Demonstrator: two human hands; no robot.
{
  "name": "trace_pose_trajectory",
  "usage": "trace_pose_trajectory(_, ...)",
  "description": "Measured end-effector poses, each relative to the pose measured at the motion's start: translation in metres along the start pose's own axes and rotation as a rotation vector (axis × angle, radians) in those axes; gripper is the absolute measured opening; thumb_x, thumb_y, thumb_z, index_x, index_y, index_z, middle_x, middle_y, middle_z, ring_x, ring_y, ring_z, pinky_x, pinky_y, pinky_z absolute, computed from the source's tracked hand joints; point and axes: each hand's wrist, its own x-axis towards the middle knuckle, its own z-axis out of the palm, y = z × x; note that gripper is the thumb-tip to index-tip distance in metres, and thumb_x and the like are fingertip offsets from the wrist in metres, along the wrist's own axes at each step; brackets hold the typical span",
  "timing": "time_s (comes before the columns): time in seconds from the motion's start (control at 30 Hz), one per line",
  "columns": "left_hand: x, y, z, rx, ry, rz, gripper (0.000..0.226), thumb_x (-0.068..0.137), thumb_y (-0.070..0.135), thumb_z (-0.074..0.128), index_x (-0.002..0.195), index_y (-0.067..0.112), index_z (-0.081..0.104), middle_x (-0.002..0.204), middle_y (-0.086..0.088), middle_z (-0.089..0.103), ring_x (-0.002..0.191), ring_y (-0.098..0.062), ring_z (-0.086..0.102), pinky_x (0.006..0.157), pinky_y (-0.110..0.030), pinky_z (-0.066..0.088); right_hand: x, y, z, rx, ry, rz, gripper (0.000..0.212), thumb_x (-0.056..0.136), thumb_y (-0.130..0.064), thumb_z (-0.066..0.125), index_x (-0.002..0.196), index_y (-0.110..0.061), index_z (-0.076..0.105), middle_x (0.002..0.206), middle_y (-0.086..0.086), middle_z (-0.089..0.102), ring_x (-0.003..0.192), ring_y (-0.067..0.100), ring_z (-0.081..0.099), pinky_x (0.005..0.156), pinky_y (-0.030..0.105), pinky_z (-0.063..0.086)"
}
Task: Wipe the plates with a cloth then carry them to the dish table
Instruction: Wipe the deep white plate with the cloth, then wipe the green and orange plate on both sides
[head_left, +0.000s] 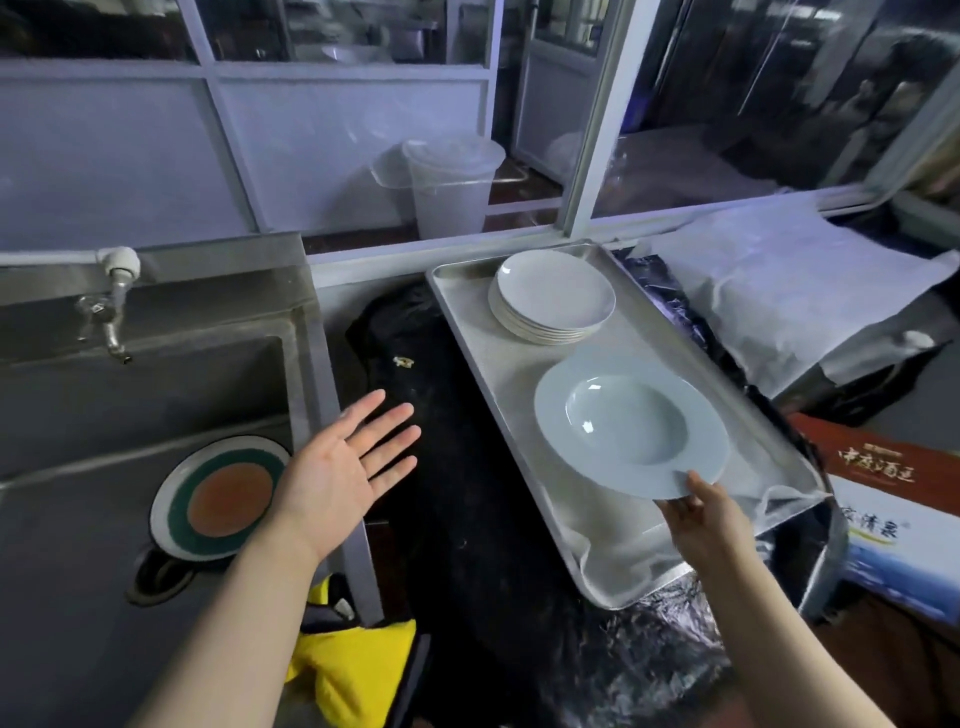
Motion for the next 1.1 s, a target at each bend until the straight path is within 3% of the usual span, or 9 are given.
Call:
trace_pose_trajectory(0.2,0.002,-0.004,0.005,0.006,0.059,0.012,0.038,0.102,0.027,0.036,0.135,0.019,0.053,0.129,-0.01,0.063,0.115,-0.028,0.063,0.093,-0.045,0.046,0.032,-0.003,0.002,0.054,0.03,0.028,0.016,0.099,-0.004,0.043,0.11,-0.012,0.052,0.08,0.008,0.069,0.072,0.021,0.067,0.053,0.038,0.059)
trace_pose_trajectory(0.33,0.001,-0.004,0.008,0.015,0.074,0.011,0.037,0.102,0.026,0.034,0.134,0.019,0.053,0.128,-0.009,0.064,0.114,-0.027,0.064,0.092,-0.045,0.046,0.042,-0.002,0.007,0.105,0.038,0.047,0.016,0.099,-0.003,0.043,0.103,-0.015,0.053,0.07,0.001,0.071,0.08,0.019,0.063,0.076,0.047,0.056)
trace_pose_trajectory(0.4,0.001,-0.006,0.01,0.019,0.083,0.008,0.037,0.103,0.026,0.034,0.133,0.02,0.054,0.127,-0.009,0.065,0.113,-0.027,0.064,0.092,-0.044,0.046,0.043,0.0,0.01,0.103,0.069,0.06,0.017,0.099,-0.002,0.044,0.106,-0.015,0.052,0.067,0.0,0.071,0.082,0.019,0.061,0.082,0.044,0.056)
trace_pose_trajectory(0.53,0.0,-0.009,0.01,0.029,0.095,0.003,0.036,0.102,0.027,0.036,0.133,0.02,0.054,0.126,-0.008,0.065,0.112,-0.025,0.065,0.09,-0.042,0.047,0.041,0.004,0.014,0.049,0.128,0.119,0.03,0.098,-0.002,0.046,0.127,-0.01,0.049,0.11,0.012,0.059,0.112,0.029,0.057,0.1,0.047,0.045)
trace_pose_trajectory(0.63,-0.001,-0.01,0.009,0.025,0.098,0.001,0.037,0.102,0.026,0.037,0.133,0.02,0.054,0.126,-0.008,0.065,0.112,-0.025,0.065,0.091,-0.042,0.047,0.035,0.005,0.017,0.034,0.149,0.187,0.044,0.098,-0.005,0.044,0.141,-0.005,0.038,0.114,0.017,0.058,0.104,0.03,0.058,0.095,0.044,0.046)
trace_pose_trajectory(0.73,-0.001,-0.012,0.008,0.017,0.094,-0.003,0.037,0.102,0.026,0.036,0.133,0.019,0.054,0.126,-0.008,0.065,0.112,-0.025,0.065,0.09,-0.042,0.047,0.029,0.001,0.02,0.036,0.146,0.23,0.046,0.101,-0.016,0.043,0.142,0.0,0.033,0.138,0.019,0.048,0.122,0.032,0.052,0.101,0.044,0.044)
trace_pose_trajectory(0.87,-0.005,-0.013,0.005,-0.001,0.065,-0.018,0.037,0.102,0.026,0.034,0.133,0.019,0.054,0.127,-0.008,0.065,0.112,-0.025,0.065,0.09,-0.042,0.047,0.007,0.007,0.023,-0.06,0.091,0.34,0.047,0.102,-0.019,0.038,0.141,0.007,0.031,0.137,0.025,0.048,0.125,0.038,0.049,0.105,0.046,0.04)
trace_pose_trajectory(0.97,-0.01,-0.009,-0.001,-0.016,0.051,-0.023,0.037,0.102,0.026,0.034,0.132,0.019,0.055,0.127,-0.008,0.065,0.112,-0.025,0.065,0.09,-0.042,0.047,-0.018,0.018,0.028,-0.126,0.02,0.396,0.04,0.102,-0.018,0.037,0.133,0.006,0.042,0.134,0.028,0.05,0.124,0.042,0.049,0.104,0.046,0.04)
trace_pose_trajectory(1.1,-0.025,0.004,-0.017,-0.045,0.057,-0.022,0.036,0.103,0.026,0.033,0.129,0.018,0.057,0.124,-0.008,0.067,0.107,-0.024,0.067,0.089,-0.041,0.048,-0.053,0.035,0.044,-0.141,-0.093,0.408,0.031,0.1,-0.017,0.038,0.121,0.0,0.053,0.119,0.023,0.061,0.106,0.04,0.059,0.095,0.046,0.045)
